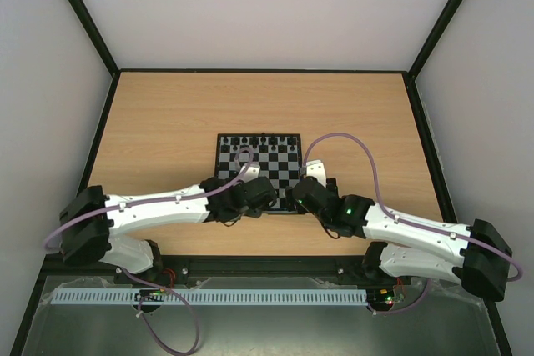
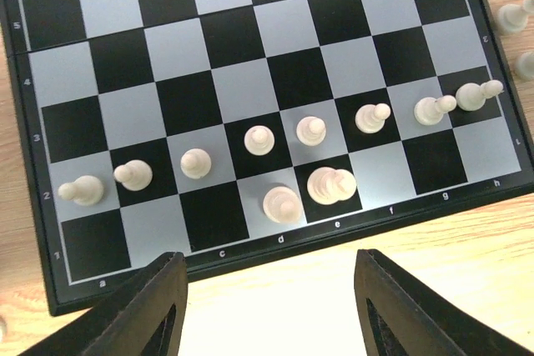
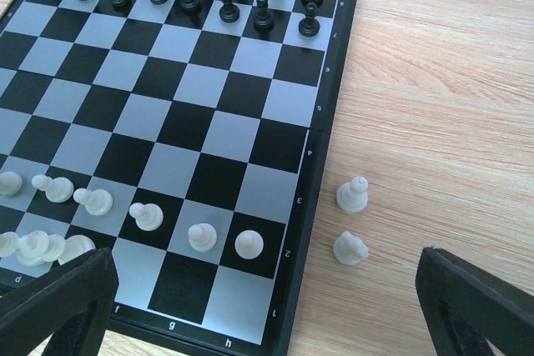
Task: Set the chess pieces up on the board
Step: Pick up the chess piece at the center of the board.
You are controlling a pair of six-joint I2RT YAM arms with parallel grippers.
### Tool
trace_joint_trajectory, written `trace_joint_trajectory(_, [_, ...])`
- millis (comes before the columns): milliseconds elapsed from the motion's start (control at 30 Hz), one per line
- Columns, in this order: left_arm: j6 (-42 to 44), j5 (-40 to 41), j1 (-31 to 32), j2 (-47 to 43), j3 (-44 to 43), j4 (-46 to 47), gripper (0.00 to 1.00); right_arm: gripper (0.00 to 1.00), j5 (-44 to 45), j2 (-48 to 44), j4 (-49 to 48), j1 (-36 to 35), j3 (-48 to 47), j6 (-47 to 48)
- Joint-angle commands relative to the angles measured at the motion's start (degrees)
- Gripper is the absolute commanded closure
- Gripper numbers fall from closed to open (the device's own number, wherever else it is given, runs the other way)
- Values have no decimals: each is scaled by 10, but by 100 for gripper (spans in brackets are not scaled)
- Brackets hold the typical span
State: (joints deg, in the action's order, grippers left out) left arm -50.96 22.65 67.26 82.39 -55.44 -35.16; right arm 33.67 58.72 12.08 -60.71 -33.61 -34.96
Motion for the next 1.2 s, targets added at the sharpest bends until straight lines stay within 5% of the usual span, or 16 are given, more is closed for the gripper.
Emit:
trace_joint_trajectory(0, [-21,18,8,-40,-9,-55,41,1,10,10,-2,2,-14,-3])
trace_joint_trajectory(233, [-40,52,30,-82,-62,-103,28,1,6,16,-11,2,-15,-4])
trace_joint_trajectory(700, [-65,58,57,-90,-102,-111,18,1,-20,-24,-19,2,-6,-2])
trace_joint_trajectory(1167, [-72,55,72,-133,-72,-112,17,1,-21,-8,-19,2,-5,-3])
